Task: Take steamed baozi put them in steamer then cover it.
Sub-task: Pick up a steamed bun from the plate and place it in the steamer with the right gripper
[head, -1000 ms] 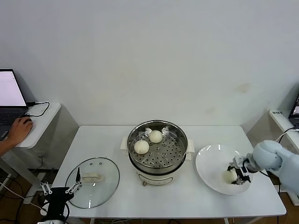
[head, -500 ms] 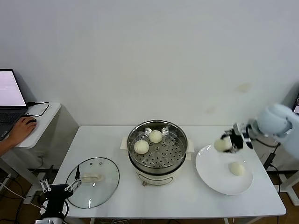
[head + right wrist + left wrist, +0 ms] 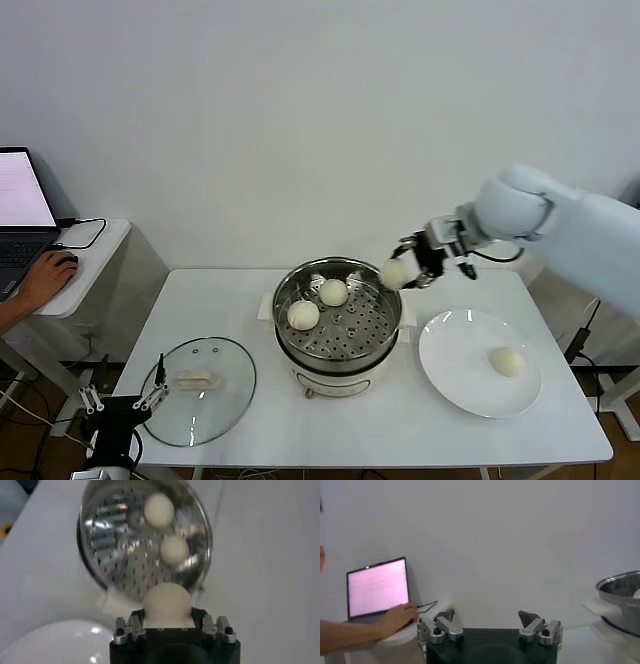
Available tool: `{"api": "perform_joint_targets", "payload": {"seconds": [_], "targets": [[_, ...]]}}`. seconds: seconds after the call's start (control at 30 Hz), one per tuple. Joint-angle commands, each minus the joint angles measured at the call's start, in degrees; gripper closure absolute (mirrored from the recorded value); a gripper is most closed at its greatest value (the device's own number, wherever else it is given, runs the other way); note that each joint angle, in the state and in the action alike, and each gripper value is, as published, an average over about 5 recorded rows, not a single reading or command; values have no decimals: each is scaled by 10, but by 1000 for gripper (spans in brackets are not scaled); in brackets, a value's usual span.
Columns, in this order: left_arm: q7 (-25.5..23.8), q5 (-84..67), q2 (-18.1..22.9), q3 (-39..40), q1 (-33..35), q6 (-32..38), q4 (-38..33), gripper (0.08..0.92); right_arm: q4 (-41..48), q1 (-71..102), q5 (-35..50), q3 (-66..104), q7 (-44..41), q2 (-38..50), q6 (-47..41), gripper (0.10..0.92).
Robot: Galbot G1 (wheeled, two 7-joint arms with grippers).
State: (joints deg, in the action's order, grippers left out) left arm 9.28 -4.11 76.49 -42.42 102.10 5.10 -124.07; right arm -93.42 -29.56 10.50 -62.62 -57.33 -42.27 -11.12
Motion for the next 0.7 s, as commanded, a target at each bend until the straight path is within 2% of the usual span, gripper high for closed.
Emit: {"api": "perform_joint_targets", "payload": {"seconds": [0.03,0.27,0.7], "targets": [[-1,3,3,-6,1,1,3,177,8,-20,9,-73,20,-104,71,423],[0,9,12,-14,7,8,1,177,53,-1,-54,-104,17,-158,170,423],[1,9,18,-20,11,17,4,177,67,-7,-144,-138,-21,-185,259,414]]}}
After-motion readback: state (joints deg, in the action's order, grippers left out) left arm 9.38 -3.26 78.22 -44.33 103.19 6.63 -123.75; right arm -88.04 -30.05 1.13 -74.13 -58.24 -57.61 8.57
